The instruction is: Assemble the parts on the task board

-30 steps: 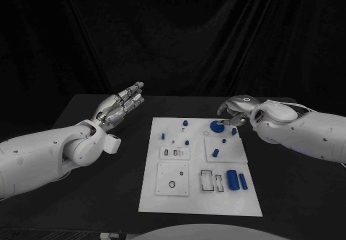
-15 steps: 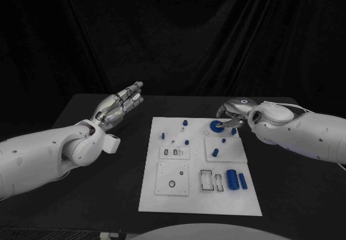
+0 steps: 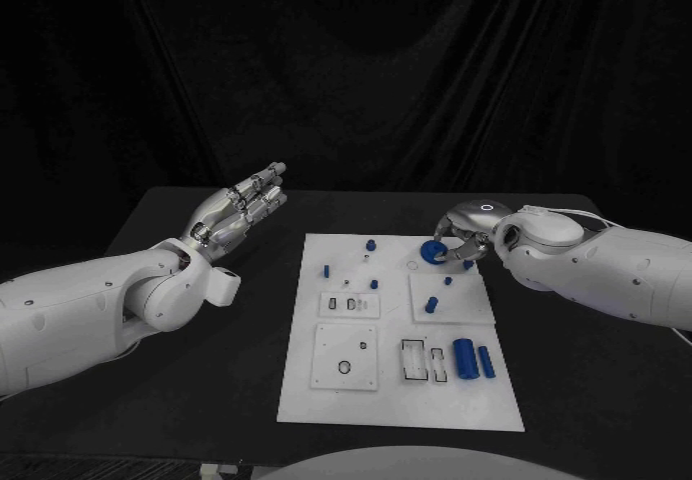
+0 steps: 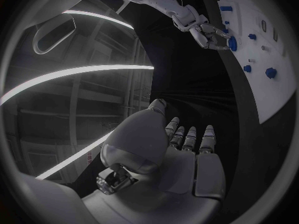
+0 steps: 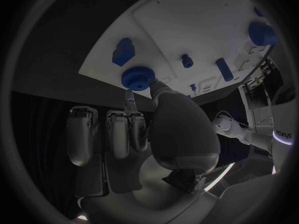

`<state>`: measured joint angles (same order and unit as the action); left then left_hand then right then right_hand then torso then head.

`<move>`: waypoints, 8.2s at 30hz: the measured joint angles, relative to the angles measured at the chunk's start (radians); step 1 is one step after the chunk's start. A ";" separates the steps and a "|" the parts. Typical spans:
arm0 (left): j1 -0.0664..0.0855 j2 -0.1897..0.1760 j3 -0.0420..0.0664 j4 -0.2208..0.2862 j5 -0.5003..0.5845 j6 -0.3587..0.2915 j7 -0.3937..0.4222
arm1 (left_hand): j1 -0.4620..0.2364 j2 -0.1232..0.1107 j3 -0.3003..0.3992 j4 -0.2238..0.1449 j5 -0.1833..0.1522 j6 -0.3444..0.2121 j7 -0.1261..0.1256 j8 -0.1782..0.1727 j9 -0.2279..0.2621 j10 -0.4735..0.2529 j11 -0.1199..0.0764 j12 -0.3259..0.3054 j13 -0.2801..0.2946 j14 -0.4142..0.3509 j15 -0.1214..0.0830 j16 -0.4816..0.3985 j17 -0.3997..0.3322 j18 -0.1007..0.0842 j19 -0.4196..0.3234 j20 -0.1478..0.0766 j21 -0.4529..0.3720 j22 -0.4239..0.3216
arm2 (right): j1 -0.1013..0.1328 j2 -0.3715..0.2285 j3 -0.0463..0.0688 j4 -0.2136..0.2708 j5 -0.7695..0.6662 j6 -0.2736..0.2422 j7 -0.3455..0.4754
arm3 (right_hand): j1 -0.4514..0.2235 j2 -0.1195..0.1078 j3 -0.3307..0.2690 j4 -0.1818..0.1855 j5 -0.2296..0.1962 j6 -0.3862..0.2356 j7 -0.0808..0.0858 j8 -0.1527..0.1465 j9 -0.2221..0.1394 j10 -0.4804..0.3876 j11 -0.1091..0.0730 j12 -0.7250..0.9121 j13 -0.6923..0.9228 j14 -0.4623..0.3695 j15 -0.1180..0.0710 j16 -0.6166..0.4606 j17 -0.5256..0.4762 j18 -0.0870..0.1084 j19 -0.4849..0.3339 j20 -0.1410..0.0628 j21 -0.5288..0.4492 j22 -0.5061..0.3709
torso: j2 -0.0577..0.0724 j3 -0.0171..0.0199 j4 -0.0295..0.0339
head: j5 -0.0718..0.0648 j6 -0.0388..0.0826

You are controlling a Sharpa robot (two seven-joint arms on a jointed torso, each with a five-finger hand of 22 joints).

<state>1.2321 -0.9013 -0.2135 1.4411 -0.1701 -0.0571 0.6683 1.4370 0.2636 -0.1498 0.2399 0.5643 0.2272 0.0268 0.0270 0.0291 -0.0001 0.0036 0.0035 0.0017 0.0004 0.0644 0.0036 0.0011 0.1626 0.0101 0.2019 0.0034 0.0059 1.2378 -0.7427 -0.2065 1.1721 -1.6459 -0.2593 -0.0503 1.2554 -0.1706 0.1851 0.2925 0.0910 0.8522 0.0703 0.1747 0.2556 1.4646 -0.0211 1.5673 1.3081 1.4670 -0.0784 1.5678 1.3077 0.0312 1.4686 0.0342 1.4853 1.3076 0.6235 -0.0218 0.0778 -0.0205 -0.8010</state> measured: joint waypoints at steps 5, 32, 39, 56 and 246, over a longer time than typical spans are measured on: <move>0.000 0.000 0.000 0.000 0.000 0.000 0.000 | 0.000 0.000 0.000 0.000 0.000 0.000 0.000 0.000 0.000 0.000 0.000 0.000 0.000 0.000 0.000 0.000 0.000 0.000 0.000 0.000 0.000 0.000 | -0.001 0.003 0.000 -0.004 -0.004 0.009 -0.003 | 0.010 -0.002 0.000 0.000 0.000 0.004 0.004 0.004 0.001 0.004 0.004 0.000 0.000 0.000 0.000 0.000 0.000 0.000 0.000 0.000 0.000 0.000 | 0.000 0.0000 0.0001 | 0.000 0.001; 0.000 -0.002 0.000 -0.002 0.000 0.002 0.001 | 0.004 -0.004 0.003 -0.003 0.004 0.000 0.000 0.000 0.000 0.000 0.000 0.000 0.000 0.000 0.000 0.000 0.001 0.000 0.004 0.004 0.000 0.001 | -0.003 0.011 0.001 -0.016 -0.011 0.011 0.009 | 0.089 0.028 0.025 -0.017 0.214 0.091 -0.009 0.045 0.039 0.000 0.007 0.000 0.000 -0.004 0.004 0.000 0.000 0.000 -0.004 0.004 -0.011 0.000 | 0.000 0.0000 -0.0003 | 0.003 -0.004; -0.001 -0.003 0.000 -0.002 0.000 0.002 0.001 | 0.004 -0.004 0.003 -0.003 0.004 0.000 0.000 0.000 0.000 0.000 0.000 0.000 0.000 0.000 0.000 0.000 0.000 0.000 0.004 0.004 0.000 0.001 | -0.004 0.010 0.000 -0.014 -0.011 0.002 0.012 | 0.091 0.027 0.025 -0.017 0.218 0.095 -0.006 0.050 0.040 0.000 0.007 0.000 0.000 -0.004 0.004 0.000 0.000 0.000 -0.004 0.004 -0.016 0.001 | 0.000 0.0000 -0.0005 | 0.005 -0.004; -0.001 -0.005 0.000 -0.005 0.000 0.003 0.000 | 0.004 -0.004 0.006 -0.006 0.004 0.000 0.000 0.000 0.000 0.000 0.000 0.000 0.000 0.000 0.000 0.000 0.000 0.000 0.004 0.003 0.000 0.001 | 0.008 -0.028 0.000 0.046 -0.012 -0.074 0.015 | 0.091 0.027 0.025 -0.017 0.218 0.098 -0.009 0.050 0.042 0.000 0.007 0.000 0.000 -0.004 0.004 0.000 0.000 0.000 -0.004 0.004 -0.016 0.000 | -0.001 0.0003 -0.0012 | 0.007 -0.005; -0.005 0.014 0.000 -0.020 -0.001 0.029 -0.014 | 0.012 -0.004 0.017 -0.017 0.012 0.000 0.000 0.000 0.000 -0.001 0.007 0.000 0.001 0.000 0.000 0.000 0.000 0.000 0.007 0.007 0.004 0.001 | 0.027 0.269 0.004 -0.051 -0.012 0.106 0.029 | 0.060 0.044 0.033 -0.041 0.162 -0.033 0.010 -0.110 -0.016 0.000 0.018 0.000 -0.001 -0.001 0.013 0.000 0.000 0.000 0.000 0.018 -0.096 0.000 | 0.000 0.0004 -0.0012 | -0.003 -0.025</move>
<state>1.2269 -0.8870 -0.2136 1.4214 -0.1707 -0.0279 0.6546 1.4486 0.2597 -0.1331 0.2232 0.5760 0.2271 0.0268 0.0270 0.0290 -0.0006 0.0105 0.0035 0.0023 0.0003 0.0643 0.0036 0.0008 0.1626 0.0172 0.2090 0.0070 0.0071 1.2652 -0.4735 -0.2020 1.1208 -1.6578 -0.1537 -0.0218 1.3155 -0.1262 0.2181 0.2510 0.2533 0.8193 0.0804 0.0647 0.2398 1.4649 -0.0035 1.5672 1.3074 1.4661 -0.0653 1.5678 1.3075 0.0315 1.4687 0.0519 1.3888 1.3079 0.6236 -0.0214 0.0767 -0.0231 -0.8260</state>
